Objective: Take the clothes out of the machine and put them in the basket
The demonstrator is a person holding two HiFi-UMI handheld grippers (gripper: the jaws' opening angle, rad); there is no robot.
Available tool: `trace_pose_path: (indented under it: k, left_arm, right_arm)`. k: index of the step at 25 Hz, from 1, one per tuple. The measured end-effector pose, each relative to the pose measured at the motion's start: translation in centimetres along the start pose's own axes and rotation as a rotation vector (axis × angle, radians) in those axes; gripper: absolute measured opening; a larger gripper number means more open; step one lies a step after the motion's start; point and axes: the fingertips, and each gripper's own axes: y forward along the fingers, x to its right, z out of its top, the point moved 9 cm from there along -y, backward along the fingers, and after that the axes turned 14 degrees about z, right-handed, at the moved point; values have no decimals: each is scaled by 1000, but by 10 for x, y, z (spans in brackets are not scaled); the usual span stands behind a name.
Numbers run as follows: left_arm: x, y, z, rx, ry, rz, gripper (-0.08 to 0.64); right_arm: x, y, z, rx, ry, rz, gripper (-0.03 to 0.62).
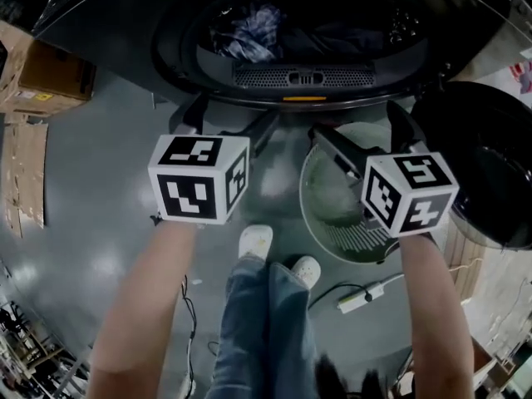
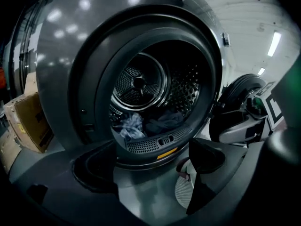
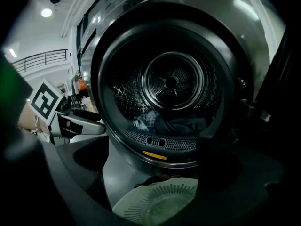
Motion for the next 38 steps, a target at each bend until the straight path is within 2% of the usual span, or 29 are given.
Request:
trace_pose_path:
  k: [5, 8, 13, 20, 24, 28, 31, 35, 38]
  left_arm:
    - [3, 28, 4, -10, 40, -26, 472]
    - [2, 41, 9, -3, 52, -30, 472]
    - [1, 55, 13, -2, 34, -36, 472]
    - [14, 71, 23, 40, 93, -48, 472]
    - [17, 88, 30, 41, 117, -46, 472]
    - [22, 100, 35, 63, 135, -49, 472]
    - [24, 113, 41, 90, 138, -54, 472]
    - [25, 129, 50, 127, 133, -45, 472]
    - [24, 137, 54, 143, 145, -39, 472]
  right_arm:
    - [33, 40, 11, 12, 41, -57, 561]
    - [47, 65, 20, 7, 4, -75, 561]
    - [66, 99, 32, -76, -95, -123, 561]
    - [98, 141, 46, -159, -79, -177, 561]
    - [107, 161, 47, -257, -91, -165, 561]
    - [120, 173, 49, -326, -161, -178, 561]
    - [132, 188, 52, -367, -209, -152, 561]
    - [151, 200, 48, -609, -236, -176, 563]
    - [157, 213, 47, -676, -281, -148, 562]
